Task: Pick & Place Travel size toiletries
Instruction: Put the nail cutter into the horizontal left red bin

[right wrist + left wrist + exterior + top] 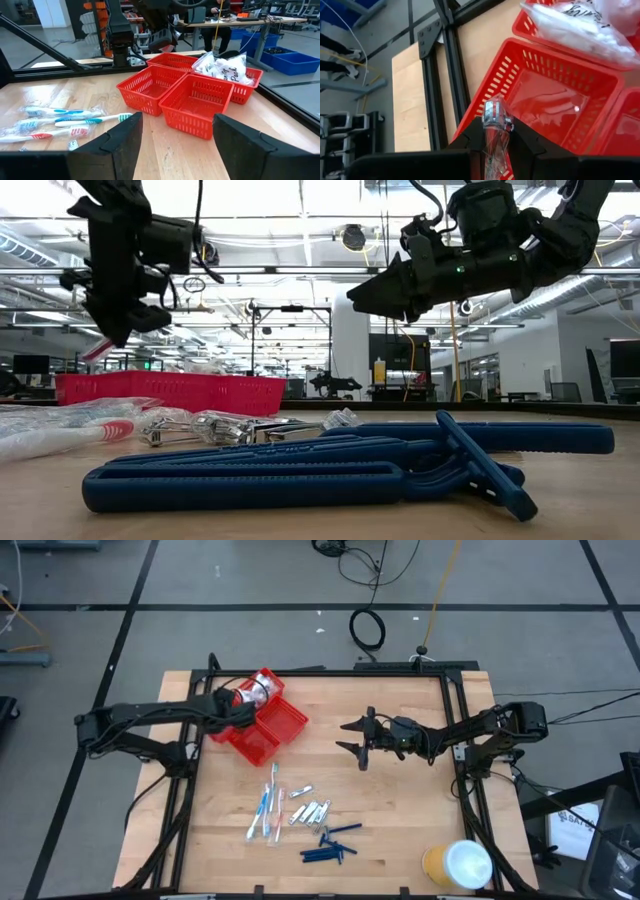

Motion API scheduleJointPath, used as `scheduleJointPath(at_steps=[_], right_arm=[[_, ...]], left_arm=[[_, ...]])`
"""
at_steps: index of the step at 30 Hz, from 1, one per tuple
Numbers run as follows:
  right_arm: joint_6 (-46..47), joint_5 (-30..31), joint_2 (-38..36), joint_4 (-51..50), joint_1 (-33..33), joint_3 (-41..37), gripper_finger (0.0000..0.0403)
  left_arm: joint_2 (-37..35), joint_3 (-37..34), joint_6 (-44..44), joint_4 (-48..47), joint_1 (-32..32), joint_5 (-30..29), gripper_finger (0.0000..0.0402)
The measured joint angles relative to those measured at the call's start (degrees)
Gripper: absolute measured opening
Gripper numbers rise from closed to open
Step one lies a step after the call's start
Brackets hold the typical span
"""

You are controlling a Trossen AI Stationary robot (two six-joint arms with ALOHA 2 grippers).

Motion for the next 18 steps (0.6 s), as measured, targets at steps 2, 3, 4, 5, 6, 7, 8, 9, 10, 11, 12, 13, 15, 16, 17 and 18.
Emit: scheduleJointPath(at_steps=[2, 3, 4, 5, 6, 7, 8, 9, 10, 11, 12, 13, 15, 16, 17, 18], right_arm=[[0.0, 0.0, 0.0, -0.16, 0.0, 0.0, 0.0227], [0.0, 0.0, 0.0, -0.2, 0.0, 0.0, 0.0227], [0.0, 0.0, 0.0, -0.2, 0.0, 0.0, 0.0228], [0.0, 0.0, 0.0, -0.2, 0.0, 0.0, 0.0228], [0.0, 0.0, 0.0, -0.2, 0.0, 0.0, 0.0229], [0.0, 0.0, 0.0, -0.22, 0.0, 0.0, 0.023], [0.0, 0.0, 0.0, -0.22, 0.0, 0.0, 0.023], [0.0, 0.0, 0.0, -0.2, 0.0, 0.0, 0.023], [0.0, 0.0, 0.0, -0.2, 0.0, 0.0, 0.023], [0.01, -0.02, 0.0, -0.22, 0.0, 0.0, 0.023], [0.02, -0.02, 0.0, -0.22, 0.0, 0.0, 0.0229], [0.02, -0.02, 0.0, -0.24, 0.0, 0.0, 0.0228], [0.02, -0.4, 0.0, -0.58, 0.0, 0.0, 0.0227], [0.04, -1.55, 0.0, -0.9, 0.0, 0.0, 0.0227], [0.21, -3.02, 0.0, -1.11, -0.02, -0.01, 0.0227], [0.36, -4.47, 0.0, -1.18, -0.01, -0.02, 0.0228]], left_arm=[[0.28, 0.0, -0.12, 0.06, 0.38, 1.35, 0.0051], [0.29, 0.0, -0.13, 0.14, 0.44, 2.09, 0.0054], [0.24, 0.0, -0.17, 0.16, 0.44, 2.61, 0.0059], [0.22, 0.0, -0.37, 0.12, 0.44, 3.03, 0.0066], [0.22, 0.0, -0.56, 0.08, 0.44, 3.38, 0.0076], [0.21, 0.0, -0.59, 0.11, 0.44, 3.66, 0.0088], [0.06, 0.0, -0.59, 0.11, 0.44, 3.85, 0.0102], [0.0, 0.0, -0.52, 0.1, 0.44, 3.99, 0.0118], [-0.02, 0.0, -0.29, 0.05, 0.44, 4.08, 0.0135], [0.0, 0.0, -0.01, -0.03, 0.44, 4.1, 0.0153], [0.0, 0.0, 0.41, -0.01, 0.42, 4.06, 0.017], [0.0, 0.0, 0.85, 0.03, 0.41, 3.91, 0.0186], [-0.15, 0.0, 1.78, 0.16, 0.27, 3.39, 0.0216], [-0.57, 0.0, 1.85, 0.24, 0.03, 2.71, 0.0228], [-1.4, 0.0, 1.79, 0.28, -0.43, 1.54, 0.0239], [-2.5, 0.0, 1.53, 0.24, -1.16, -0.05, 0.0247]])
